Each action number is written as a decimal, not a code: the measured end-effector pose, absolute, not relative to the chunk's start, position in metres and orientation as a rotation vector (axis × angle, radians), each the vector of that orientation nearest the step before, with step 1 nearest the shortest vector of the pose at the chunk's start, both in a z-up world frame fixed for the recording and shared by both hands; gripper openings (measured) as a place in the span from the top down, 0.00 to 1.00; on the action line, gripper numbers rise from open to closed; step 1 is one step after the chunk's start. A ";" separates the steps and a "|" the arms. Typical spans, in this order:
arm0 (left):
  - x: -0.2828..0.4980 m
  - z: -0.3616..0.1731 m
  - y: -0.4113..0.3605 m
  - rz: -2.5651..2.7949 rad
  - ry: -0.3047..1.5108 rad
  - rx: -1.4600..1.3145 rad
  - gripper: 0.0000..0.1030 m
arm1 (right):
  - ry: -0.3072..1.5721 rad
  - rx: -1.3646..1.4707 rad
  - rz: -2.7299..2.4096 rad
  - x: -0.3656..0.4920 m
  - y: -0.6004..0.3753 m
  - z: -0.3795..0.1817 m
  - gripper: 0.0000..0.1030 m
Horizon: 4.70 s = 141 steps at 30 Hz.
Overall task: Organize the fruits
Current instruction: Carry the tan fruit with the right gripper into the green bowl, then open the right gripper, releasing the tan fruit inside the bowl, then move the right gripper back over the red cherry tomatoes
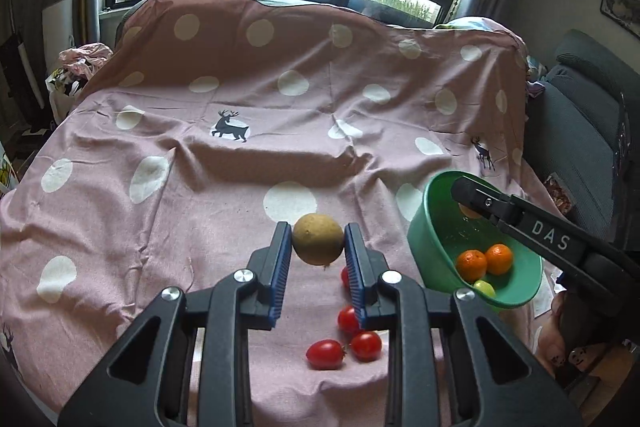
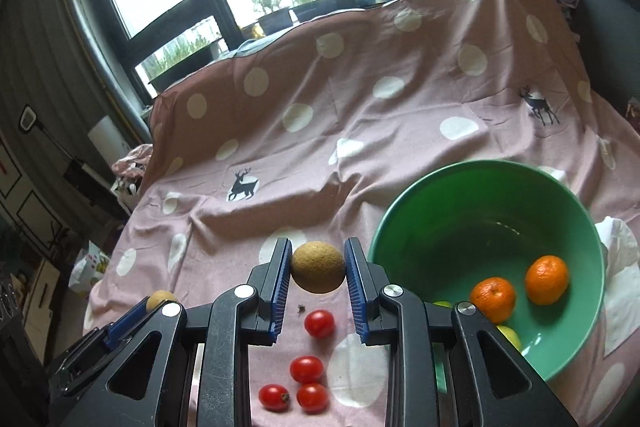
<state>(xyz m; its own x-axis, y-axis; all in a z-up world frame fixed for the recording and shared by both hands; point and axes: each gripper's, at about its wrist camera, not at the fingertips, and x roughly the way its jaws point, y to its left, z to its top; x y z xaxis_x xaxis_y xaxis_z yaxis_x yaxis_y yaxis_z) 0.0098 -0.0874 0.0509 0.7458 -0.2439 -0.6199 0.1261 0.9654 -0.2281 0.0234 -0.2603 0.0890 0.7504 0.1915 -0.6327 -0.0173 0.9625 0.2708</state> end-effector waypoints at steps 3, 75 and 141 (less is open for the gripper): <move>0.011 0.057 -0.106 -0.237 0.689 -0.159 0.74 | 0.694 0.283 0.077 0.018 -0.278 0.094 0.73; 0.072 -0.012 -0.253 -0.516 0.871 -0.017 0.72 | 0.862 0.401 -0.172 0.030 -0.383 0.041 0.72; 0.014 -0.030 -0.069 -0.470 1.103 -0.288 0.59 | 1.034 0.098 0.230 0.062 -0.192 0.019 0.64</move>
